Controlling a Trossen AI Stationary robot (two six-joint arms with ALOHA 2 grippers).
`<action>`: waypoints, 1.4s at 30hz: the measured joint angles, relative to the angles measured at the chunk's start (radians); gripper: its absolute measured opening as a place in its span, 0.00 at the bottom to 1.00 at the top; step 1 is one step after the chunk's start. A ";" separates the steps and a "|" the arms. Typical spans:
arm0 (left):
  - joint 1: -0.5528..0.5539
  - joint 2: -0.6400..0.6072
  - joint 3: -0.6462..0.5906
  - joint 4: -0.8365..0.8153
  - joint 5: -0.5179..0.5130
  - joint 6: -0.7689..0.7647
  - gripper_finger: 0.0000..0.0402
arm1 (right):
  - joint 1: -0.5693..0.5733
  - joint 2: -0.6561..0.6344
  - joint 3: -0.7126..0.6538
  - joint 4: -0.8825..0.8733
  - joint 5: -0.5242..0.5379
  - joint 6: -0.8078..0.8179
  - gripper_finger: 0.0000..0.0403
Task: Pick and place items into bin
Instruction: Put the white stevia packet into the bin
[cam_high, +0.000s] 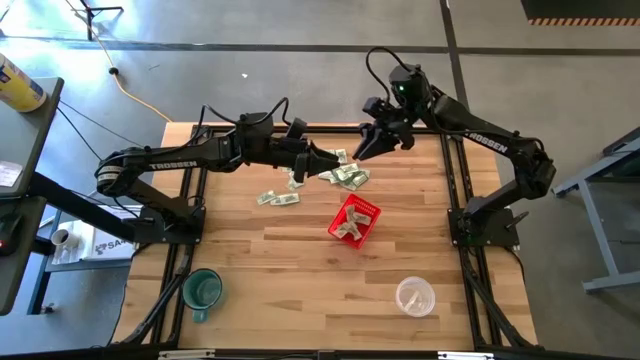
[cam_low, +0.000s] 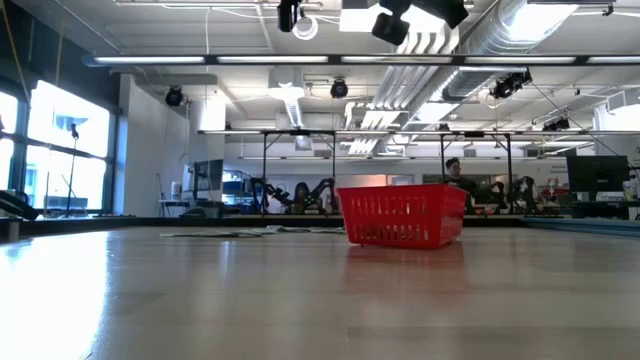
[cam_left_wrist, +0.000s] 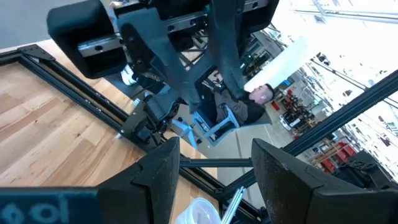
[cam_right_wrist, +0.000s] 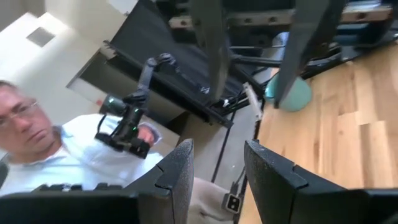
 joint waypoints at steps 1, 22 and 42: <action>0.000 0.000 0.001 -0.012 -0.006 0.000 0.58 | 0.000 0.000 0.000 -0.002 0.006 0.000 0.33; -0.012 0.000 0.000 -0.824 -0.356 -0.054 0.58 | -0.032 0.088 0.001 -0.425 1.035 -0.261 0.33; 0.046 0.001 0.000 -1.018 -0.328 0.115 0.58 | -0.189 0.781 0.474 -0.829 1.409 -0.180 0.33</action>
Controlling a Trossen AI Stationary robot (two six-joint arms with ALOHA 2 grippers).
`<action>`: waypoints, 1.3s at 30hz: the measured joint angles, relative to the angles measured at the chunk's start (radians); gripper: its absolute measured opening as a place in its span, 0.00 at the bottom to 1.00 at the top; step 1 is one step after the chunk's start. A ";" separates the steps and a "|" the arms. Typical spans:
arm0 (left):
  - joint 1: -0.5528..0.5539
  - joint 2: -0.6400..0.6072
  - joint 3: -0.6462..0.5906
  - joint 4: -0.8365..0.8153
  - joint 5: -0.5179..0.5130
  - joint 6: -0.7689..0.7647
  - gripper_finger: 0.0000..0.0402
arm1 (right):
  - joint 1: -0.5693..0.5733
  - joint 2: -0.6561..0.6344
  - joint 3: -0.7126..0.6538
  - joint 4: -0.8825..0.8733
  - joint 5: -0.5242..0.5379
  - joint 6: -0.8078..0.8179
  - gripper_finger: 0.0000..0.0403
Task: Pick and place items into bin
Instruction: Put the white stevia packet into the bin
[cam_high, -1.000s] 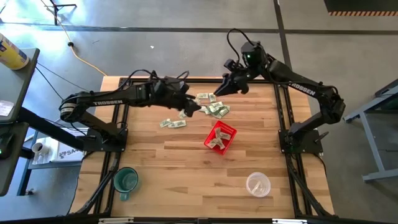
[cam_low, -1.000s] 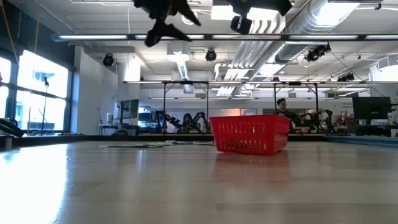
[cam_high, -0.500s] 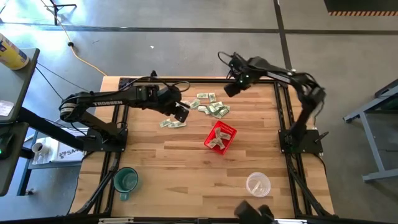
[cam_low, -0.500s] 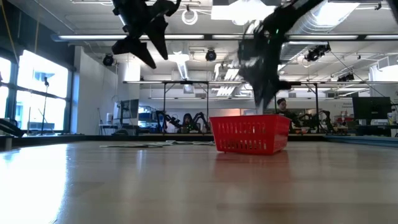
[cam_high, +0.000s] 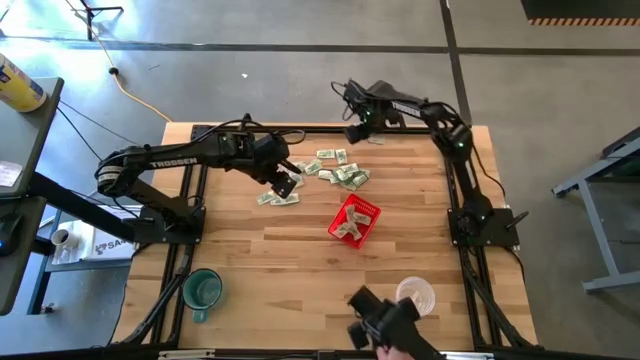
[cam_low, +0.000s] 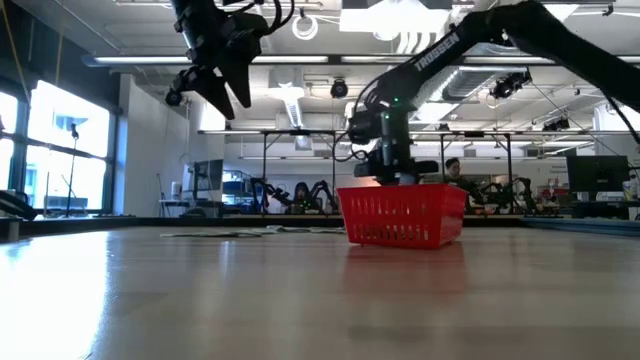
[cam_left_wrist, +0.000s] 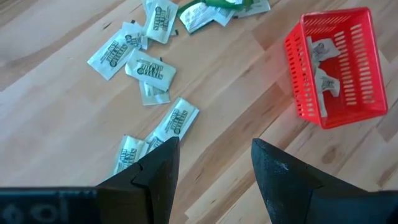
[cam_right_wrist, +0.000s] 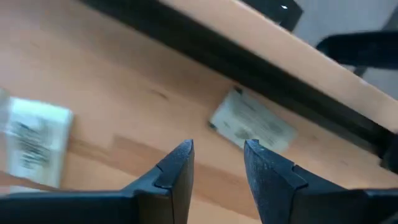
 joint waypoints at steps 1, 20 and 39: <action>0.000 0.000 0.000 0.001 0.000 0.000 0.58 | -0.007 0.021 0.035 -0.018 -0.018 0.004 0.33; 0.000 0.000 0.000 0.010 -0.003 -0.003 0.58 | -0.097 0.125 0.127 -0.113 -0.025 -0.007 0.33; 0.000 0.000 0.000 0.038 -0.005 0.014 0.58 | 0.016 0.121 0.237 -0.156 -0.186 -0.167 0.33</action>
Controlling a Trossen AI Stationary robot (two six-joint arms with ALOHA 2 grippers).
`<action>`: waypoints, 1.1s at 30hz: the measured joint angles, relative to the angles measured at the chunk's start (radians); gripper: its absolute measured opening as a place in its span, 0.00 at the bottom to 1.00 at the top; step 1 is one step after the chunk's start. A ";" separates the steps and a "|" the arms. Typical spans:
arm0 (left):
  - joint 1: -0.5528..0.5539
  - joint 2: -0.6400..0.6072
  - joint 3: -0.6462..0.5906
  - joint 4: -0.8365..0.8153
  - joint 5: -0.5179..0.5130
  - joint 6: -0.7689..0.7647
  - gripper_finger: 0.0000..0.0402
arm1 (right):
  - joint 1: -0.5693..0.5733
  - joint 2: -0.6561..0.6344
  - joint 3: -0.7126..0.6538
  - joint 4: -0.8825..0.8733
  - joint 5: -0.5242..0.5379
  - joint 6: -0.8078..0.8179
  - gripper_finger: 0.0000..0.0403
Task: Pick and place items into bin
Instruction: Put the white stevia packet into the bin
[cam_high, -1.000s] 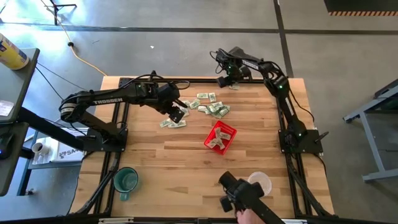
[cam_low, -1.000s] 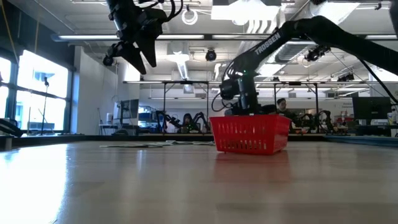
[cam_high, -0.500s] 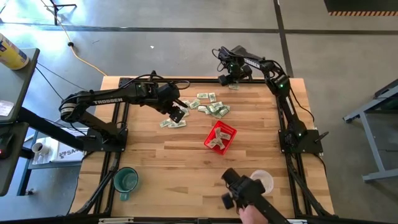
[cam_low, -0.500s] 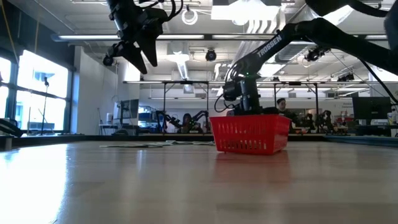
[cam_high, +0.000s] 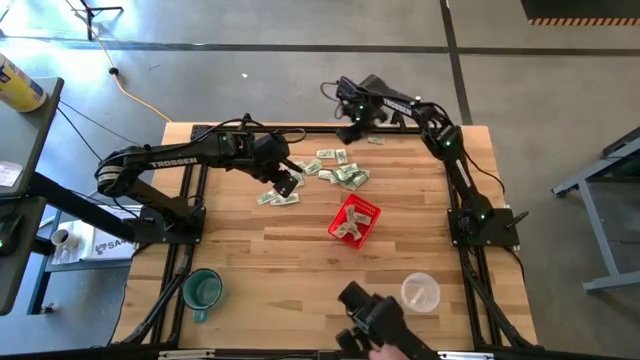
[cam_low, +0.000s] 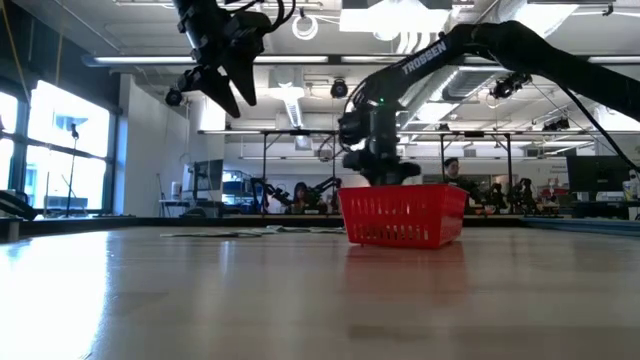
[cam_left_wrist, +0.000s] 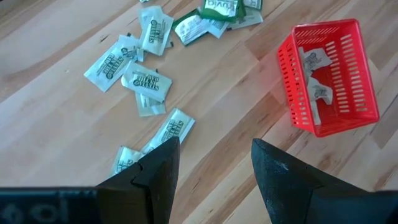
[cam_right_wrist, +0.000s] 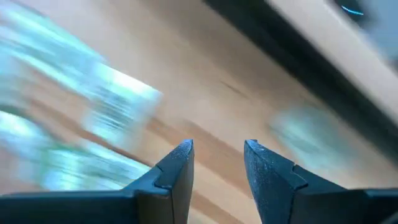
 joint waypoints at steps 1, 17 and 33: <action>0.000 0.000 0.000 0.003 0.000 0.001 0.58 | 0.002 0.000 -0.008 0.041 -0.051 0.024 0.33; 0.000 0.000 0.000 -0.008 0.001 -0.001 0.58 | -0.113 0.003 -0.157 0.079 0.074 0.160 0.33; 0.000 0.000 0.000 -0.007 0.001 -0.003 0.58 | -0.115 -0.002 -0.203 0.079 0.104 0.081 0.26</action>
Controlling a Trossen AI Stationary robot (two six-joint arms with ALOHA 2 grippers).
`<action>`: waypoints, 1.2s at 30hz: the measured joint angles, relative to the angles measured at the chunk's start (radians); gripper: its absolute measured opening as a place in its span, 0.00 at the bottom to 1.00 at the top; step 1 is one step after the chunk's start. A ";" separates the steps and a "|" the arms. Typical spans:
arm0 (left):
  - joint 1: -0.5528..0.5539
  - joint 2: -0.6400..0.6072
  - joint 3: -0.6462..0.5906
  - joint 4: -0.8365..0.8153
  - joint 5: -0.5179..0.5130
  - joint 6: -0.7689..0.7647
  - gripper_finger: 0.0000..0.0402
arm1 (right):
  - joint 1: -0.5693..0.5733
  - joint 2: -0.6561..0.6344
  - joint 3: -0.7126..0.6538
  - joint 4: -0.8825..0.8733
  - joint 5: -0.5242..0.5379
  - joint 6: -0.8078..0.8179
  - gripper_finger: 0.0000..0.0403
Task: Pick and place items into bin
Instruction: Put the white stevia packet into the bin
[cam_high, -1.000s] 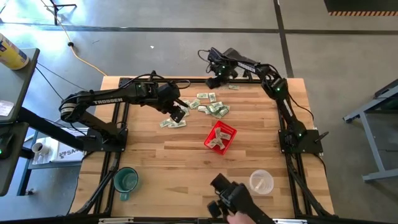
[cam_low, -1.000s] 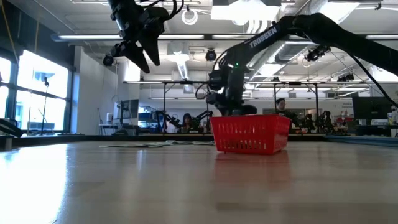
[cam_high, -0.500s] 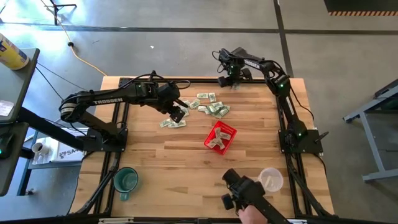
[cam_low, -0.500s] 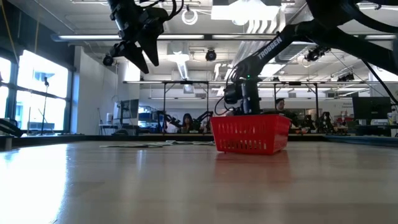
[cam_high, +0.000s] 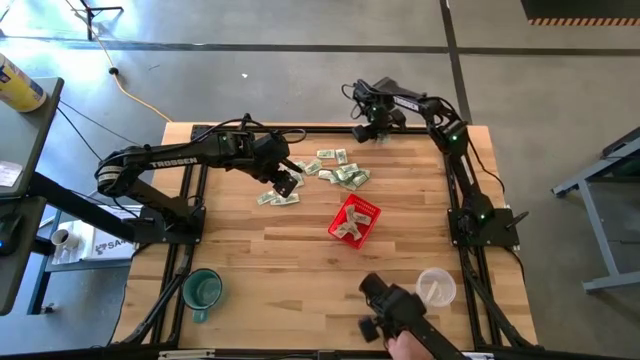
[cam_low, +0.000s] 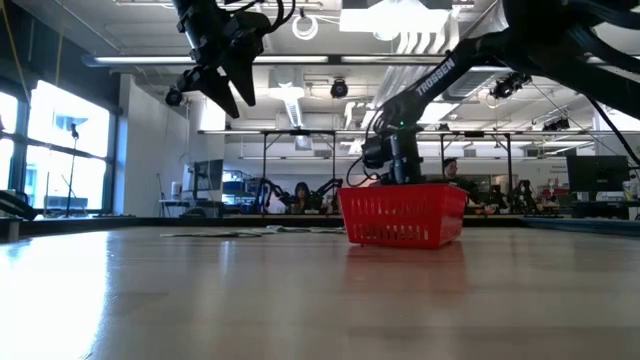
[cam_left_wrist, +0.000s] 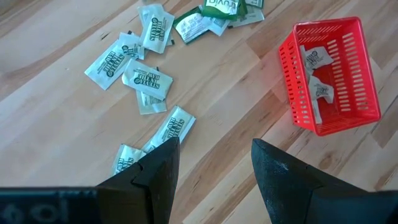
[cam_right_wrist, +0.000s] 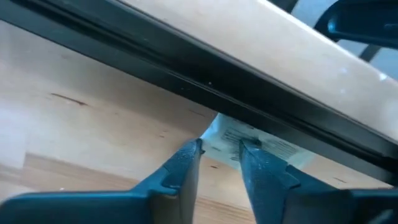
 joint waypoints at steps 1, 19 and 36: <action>0.000 0.000 0.000 0.000 0.000 -0.001 0.58 | -0.001 -0.002 -0.010 0.006 -0.016 0.000 0.23; 0.000 0.000 0.000 0.000 0.000 0.005 0.58 | 0.088 0.010 0.144 -0.067 -0.381 -0.059 0.00; 0.000 0.000 0.000 0.000 -0.022 0.073 0.58 | 0.507 -0.158 0.290 -0.346 -0.392 -0.124 0.00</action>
